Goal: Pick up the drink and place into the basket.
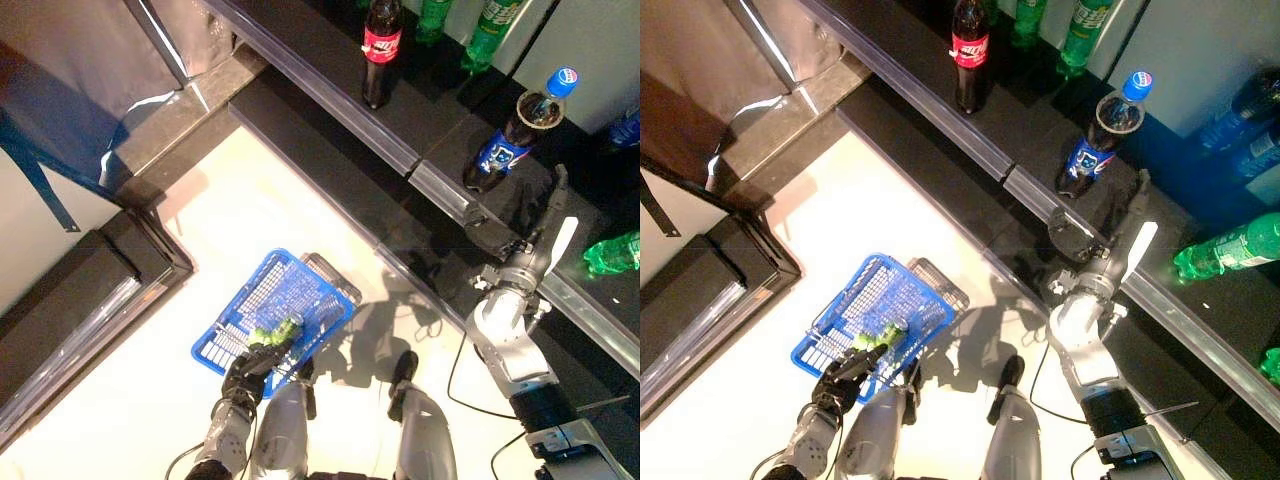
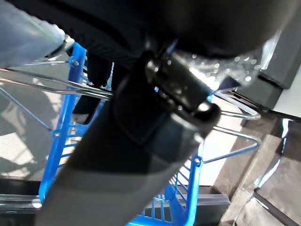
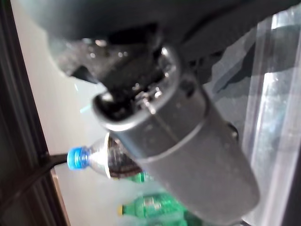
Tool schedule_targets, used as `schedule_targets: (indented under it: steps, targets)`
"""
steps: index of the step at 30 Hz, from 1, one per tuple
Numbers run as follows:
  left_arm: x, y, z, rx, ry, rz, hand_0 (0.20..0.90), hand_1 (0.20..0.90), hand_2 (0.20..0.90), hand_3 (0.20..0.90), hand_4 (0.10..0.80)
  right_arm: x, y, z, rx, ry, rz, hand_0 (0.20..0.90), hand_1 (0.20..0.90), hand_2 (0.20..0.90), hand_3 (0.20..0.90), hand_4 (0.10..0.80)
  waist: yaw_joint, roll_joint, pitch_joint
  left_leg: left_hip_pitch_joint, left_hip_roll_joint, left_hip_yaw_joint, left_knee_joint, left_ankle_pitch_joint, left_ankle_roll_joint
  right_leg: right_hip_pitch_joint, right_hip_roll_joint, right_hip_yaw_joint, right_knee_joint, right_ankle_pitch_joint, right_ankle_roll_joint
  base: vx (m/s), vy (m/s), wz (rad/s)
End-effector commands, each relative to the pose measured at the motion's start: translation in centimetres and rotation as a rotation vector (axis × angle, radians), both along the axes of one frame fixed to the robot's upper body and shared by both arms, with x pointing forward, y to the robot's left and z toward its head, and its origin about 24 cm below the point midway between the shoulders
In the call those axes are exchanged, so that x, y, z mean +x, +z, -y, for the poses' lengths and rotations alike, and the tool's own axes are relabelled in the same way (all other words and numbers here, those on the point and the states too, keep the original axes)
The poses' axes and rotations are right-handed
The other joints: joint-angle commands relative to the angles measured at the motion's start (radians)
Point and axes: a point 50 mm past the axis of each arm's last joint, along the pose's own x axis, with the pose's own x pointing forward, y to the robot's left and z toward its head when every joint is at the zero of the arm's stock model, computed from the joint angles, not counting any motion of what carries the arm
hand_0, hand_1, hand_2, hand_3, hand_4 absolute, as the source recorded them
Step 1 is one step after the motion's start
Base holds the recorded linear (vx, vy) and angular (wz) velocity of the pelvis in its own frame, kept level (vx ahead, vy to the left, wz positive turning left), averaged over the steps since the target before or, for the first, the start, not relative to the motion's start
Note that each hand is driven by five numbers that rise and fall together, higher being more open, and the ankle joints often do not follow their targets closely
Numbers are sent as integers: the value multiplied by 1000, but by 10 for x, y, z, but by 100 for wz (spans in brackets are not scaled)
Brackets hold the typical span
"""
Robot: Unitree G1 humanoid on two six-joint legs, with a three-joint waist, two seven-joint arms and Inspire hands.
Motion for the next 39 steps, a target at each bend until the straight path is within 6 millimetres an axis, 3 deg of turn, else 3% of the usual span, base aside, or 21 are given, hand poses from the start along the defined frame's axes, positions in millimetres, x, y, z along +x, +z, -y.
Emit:
schedule_targets:
  steps: [1, 12, 18, 39]
  targets:
    - [-27, -6, -11, 33, -11, -22, 300, 300, 300, 200, 100, 3, 64, 6, 1, -29, 305, 900, 900, 900, 900, 800, 23, -5, -45, -40, -32, -32, 74, -24, 31, 0, -10, -33, 66, -46, 14, 0, 0, 0]
    - [-21, -3, -13, 32, -18, -15, 300, 300, 300, 200, 100, 15, 107, 12, 21, -63, 407, 900, 900, 900, 900, 800, 47, 16, -6, -72, -25, -36, 73, -1, 23, -26, -11, -49, 84, -49, 9, 1, -2, 0]
    - [-12, 4, -12, 15, -36, 29, 300, 300, 300, 200, 100, 29, 144, 8, 19, -41, 447, 900, 900, 900, 900, 800, 66, 32, 33, -114, -27, -40, 76, 16, 22, -74, -12, -48, 101, -47, 2, 1, 0, -1]
    - [-3, 12, -9, -10, -59, 82, 300, 300, 300, 200, 100, 39, 187, 10, 57, -102, 514, 900, 900, 900, 900, 800, 81, 59, 39, -241, -27, -50, 92, 1, 19, -225, -7, -19, 157, -73, 12, 23, -7, -4]
